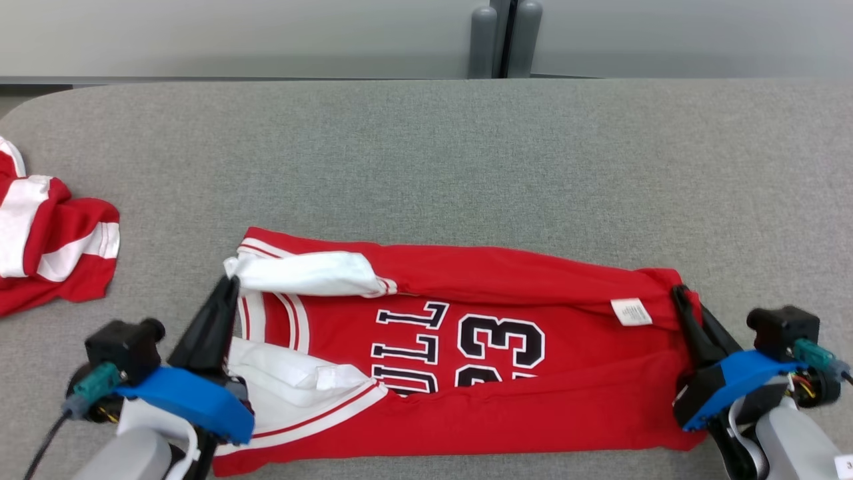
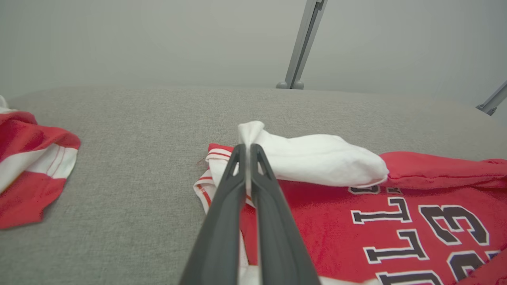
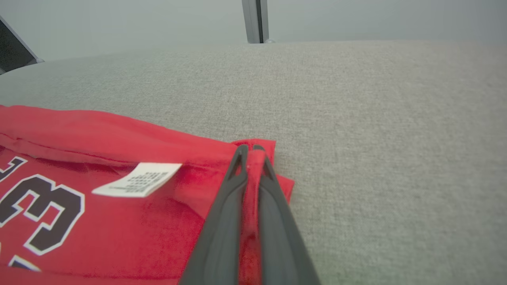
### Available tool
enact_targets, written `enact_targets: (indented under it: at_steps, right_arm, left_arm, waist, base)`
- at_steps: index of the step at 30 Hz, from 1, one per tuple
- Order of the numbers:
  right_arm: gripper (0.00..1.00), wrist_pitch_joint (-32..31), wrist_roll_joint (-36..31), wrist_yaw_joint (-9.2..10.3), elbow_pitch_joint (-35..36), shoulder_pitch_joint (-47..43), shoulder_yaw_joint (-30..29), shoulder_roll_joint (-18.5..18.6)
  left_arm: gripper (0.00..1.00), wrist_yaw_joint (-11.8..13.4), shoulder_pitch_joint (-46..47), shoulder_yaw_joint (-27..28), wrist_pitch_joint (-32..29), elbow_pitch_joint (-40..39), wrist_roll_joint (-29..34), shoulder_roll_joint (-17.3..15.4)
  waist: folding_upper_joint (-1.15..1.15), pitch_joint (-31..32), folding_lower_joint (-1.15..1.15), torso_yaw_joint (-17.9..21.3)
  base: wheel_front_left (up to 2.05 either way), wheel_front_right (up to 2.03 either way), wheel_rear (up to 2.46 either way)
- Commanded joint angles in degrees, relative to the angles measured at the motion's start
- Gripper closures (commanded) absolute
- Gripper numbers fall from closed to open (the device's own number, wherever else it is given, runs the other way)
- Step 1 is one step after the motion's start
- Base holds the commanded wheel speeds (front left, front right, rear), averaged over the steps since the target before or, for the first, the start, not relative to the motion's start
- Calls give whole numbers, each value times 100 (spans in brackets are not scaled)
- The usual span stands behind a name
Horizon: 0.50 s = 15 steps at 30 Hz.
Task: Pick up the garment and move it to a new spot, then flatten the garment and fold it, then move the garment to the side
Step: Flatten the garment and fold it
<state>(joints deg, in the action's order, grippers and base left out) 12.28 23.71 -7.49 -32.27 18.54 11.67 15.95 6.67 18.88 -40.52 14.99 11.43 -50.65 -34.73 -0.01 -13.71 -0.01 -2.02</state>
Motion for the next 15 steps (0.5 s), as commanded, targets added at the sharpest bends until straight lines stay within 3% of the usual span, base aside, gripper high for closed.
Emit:
enact_targets:
  at_steps: [1,10,11,12,13,15]
  right_arm:
    - [100,51,-18,-1,13,-181,-68,5]
    - [100,73,137,-1,227,-756,-217,-99]
    - [91,59,138,-1,268,-798,-225,-120]
    - [54,65,156,-1,320,-843,-231,-136]
    - [0,66,203,-1,378,-887,-235,-158]
    - [0,61,210,-1,502,-1005,-304,-125]
  left_arm:
    - [100,36,-195,109,25,-69,37,80]
    - [100,-11,-1165,564,26,-146,277,451]
    - [100,10,-1215,635,26,-140,294,498]
    - [70,33,-1236,732,26,-168,365,555]
    - [0,46,-1286,800,26,-181,449,576]
    - [0,58,-1384,994,26,-252,611,674]
  waist:
    - [1,39,1,-25]
    - [1,285,1,-83]
    - [1,306,1,-84]
    - [1,332,1,-91]
    - [1,353,1,-98]
    - [1,393,1,-128]
  base:
    - [0,0,0]
    - [0,0,0]
    - [0,0,0]
    - [0,0,0]
    - [0,0,0]
    - [0,0,0]
